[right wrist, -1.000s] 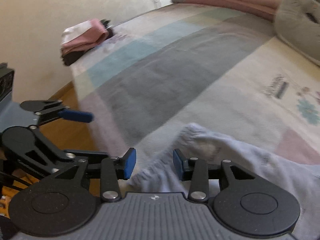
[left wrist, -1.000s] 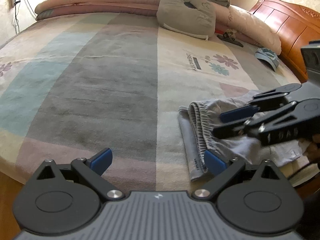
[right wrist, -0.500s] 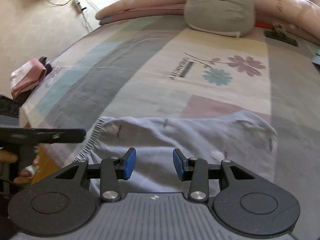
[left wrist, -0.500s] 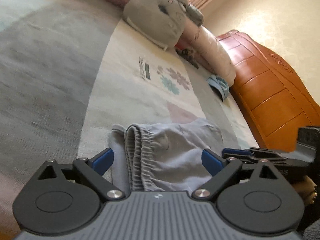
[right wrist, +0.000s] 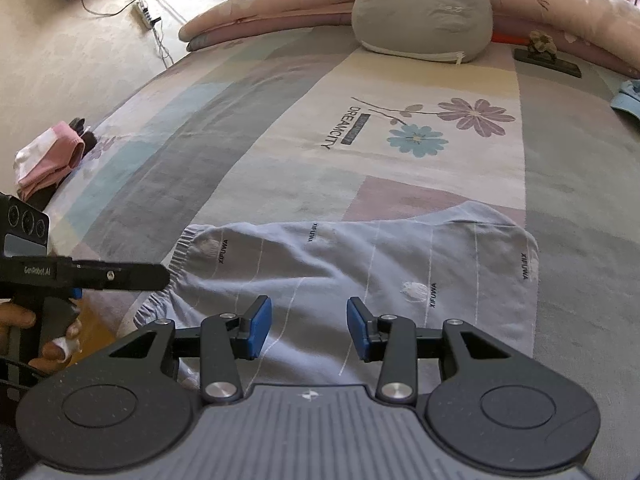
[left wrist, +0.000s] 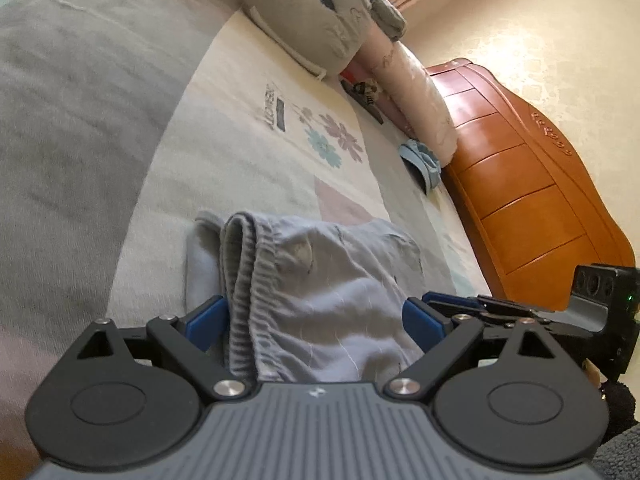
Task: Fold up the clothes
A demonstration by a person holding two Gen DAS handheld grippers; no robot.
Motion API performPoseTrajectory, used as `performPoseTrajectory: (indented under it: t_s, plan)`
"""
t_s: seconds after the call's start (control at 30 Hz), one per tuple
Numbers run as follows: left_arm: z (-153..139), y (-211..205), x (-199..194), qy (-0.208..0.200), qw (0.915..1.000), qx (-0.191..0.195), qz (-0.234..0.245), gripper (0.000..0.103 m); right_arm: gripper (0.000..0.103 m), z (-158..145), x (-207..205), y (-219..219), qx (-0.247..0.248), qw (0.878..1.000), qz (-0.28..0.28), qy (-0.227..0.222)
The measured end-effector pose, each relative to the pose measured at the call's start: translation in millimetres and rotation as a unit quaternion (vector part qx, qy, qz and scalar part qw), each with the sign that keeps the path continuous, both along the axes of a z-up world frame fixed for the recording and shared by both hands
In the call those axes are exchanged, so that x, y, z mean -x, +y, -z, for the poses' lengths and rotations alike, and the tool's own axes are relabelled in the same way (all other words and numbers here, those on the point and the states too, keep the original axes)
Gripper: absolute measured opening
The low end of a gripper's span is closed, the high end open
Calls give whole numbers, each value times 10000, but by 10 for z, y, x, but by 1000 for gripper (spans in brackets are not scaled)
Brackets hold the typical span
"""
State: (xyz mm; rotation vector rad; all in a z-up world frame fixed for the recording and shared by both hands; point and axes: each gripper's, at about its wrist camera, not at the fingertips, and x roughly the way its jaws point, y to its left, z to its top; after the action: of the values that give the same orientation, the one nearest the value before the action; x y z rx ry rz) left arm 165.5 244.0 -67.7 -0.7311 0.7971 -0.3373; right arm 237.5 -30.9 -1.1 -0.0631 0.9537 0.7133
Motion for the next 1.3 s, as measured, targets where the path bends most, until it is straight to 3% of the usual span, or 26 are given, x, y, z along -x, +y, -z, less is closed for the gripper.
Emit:
performPoseTrajectory:
  t_s: [0.13, 0.53, 0.63, 0.77, 0.8, 0.87, 0.9, 1.13, 1.3]
  plan:
    - [56, -7, 19, 42, 9999, 65, -87, 94, 49, -7, -10, 64, 67, 9999, -135, -24]
    - [335, 286, 12, 330, 9901, 1336, -268, 94, 52, -70, 76, 38, 153, 9994, -232, -181]
    - [332, 284, -44, 404, 9899, 1330, -264, 94, 53, -72, 90, -84, 117, 9997, -84, -177]
    - [236, 155, -195, 414, 9952, 865, -174, 90, 54, -20, 92, -173, 26, 9999, 44, -105]
    - [193, 110, -193, 462, 9976, 496, -172, 83, 54, -10, 99, -184, 9, 9999, 54, -95]
    - [100, 17, -179, 572, 9976, -337, -174, 19, 54, -14, 130, -211, -11, 9999, 26, -140]
    - [69, -23, -159, 600, 9957, -684, -171, 21, 54, -20, 143, -232, -21, 9999, 19, -165]
    - [-218, -87, -86, 397, 9891, -1388, -302, 21, 54, 12, 100, -511, -94, 9996, 237, -139]
    - [-388, -75, -102, 287, 9841, -1698, -429, 31, 54, 149, 40, -764, -32, 9995, 307, -34]
